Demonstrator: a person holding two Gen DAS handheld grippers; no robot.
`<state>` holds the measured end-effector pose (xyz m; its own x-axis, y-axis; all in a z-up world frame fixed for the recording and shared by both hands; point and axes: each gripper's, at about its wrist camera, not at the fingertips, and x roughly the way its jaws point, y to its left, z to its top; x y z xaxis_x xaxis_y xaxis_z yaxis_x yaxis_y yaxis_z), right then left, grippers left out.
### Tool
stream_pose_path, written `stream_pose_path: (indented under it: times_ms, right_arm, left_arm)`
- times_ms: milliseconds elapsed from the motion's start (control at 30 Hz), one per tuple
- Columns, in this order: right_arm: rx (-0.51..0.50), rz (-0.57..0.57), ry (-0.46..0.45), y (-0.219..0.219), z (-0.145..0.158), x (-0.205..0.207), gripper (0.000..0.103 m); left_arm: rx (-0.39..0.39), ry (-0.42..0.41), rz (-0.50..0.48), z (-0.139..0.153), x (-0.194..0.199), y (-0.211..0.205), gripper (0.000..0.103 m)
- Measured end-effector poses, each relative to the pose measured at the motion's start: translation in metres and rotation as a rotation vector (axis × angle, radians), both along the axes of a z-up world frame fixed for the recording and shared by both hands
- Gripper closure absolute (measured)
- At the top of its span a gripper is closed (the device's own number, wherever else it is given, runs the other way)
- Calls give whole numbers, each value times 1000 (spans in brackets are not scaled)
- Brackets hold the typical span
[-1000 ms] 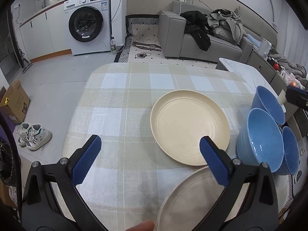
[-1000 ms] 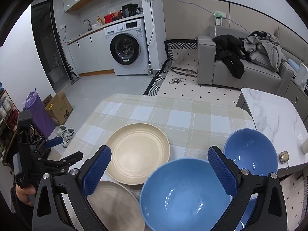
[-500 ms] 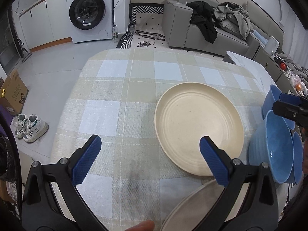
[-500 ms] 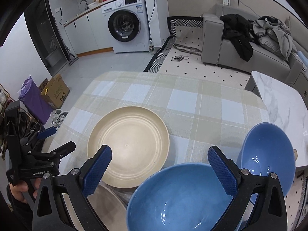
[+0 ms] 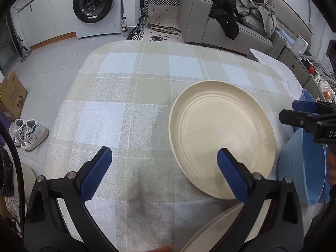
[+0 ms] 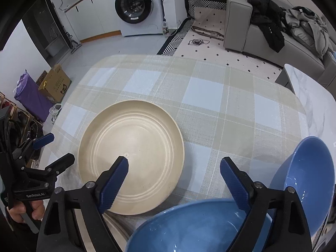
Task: Organize plates and bowls
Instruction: 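Close both tools on the rim of the single cream plate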
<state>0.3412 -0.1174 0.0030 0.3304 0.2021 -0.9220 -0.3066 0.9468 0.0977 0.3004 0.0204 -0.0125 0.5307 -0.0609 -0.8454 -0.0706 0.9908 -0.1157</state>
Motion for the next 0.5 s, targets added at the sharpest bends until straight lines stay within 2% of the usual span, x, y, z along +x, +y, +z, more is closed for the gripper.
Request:
stream_pose_path:
  times_ms: [200,333,500]
  right_arm:
    - [-8,24,47,7,-13,6,20]
    - [-15,26,71,9,-22,11,31]
    - [-28,41,110,15,-32,16,39]
  left_arm:
    - [3,22,-32,-10,5,-7,7]
    - [5,34,-50,-17,8,-12,14]
    - [-5,54,-62,-25,9,-15,25]
